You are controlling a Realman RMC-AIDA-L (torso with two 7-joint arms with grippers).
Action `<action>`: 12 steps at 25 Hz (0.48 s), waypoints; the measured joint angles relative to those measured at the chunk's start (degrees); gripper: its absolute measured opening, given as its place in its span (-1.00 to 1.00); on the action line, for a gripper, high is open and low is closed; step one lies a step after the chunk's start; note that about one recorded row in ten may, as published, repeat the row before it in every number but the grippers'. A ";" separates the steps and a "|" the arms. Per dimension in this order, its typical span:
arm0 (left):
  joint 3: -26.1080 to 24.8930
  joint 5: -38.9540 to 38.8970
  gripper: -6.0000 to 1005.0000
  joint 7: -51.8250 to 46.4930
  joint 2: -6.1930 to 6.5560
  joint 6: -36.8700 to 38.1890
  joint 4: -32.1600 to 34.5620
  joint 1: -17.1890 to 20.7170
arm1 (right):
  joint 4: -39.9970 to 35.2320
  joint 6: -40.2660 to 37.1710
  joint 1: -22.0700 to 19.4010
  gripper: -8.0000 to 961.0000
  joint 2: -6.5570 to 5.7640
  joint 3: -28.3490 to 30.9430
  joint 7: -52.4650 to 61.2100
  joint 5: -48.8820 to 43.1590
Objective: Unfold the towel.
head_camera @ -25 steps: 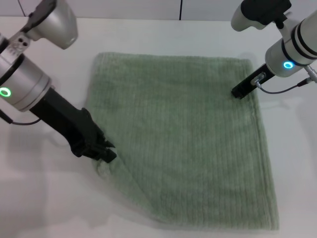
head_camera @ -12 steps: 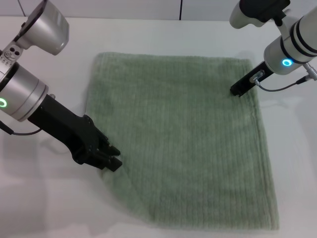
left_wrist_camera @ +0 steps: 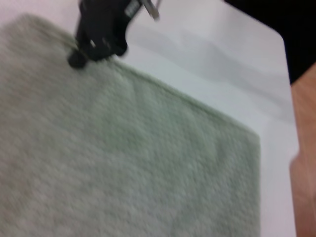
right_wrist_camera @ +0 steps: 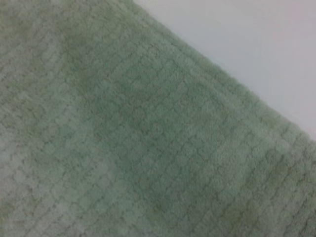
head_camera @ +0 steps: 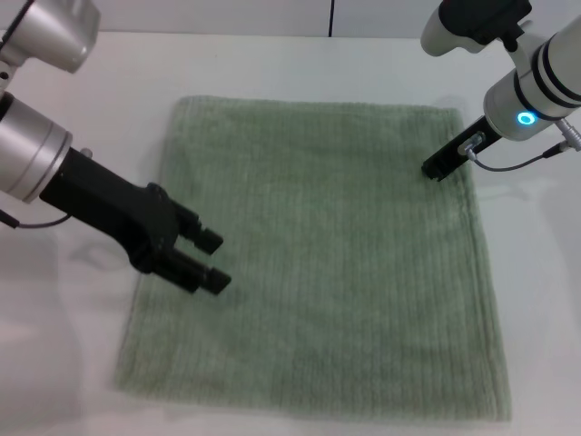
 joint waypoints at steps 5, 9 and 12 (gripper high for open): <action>-6.44 -3.10 0.28 2.49 -0.27 -1.68 0.17 0.16 | 0.02 -0.10 0.00 -0.99 0.07 -0.04 -0.02 0.00; -10.19 -8.47 0.28 5.55 -0.46 -4.18 -0.78 0.97 | -0.33 -0.51 0.06 -0.99 0.16 -0.08 -0.01 0.00; -11.59 -12.96 0.28 7.05 -0.70 -7.30 -2.14 1.82 | -1.86 -0.65 0.18 -0.99 0.30 0.17 -0.01 0.14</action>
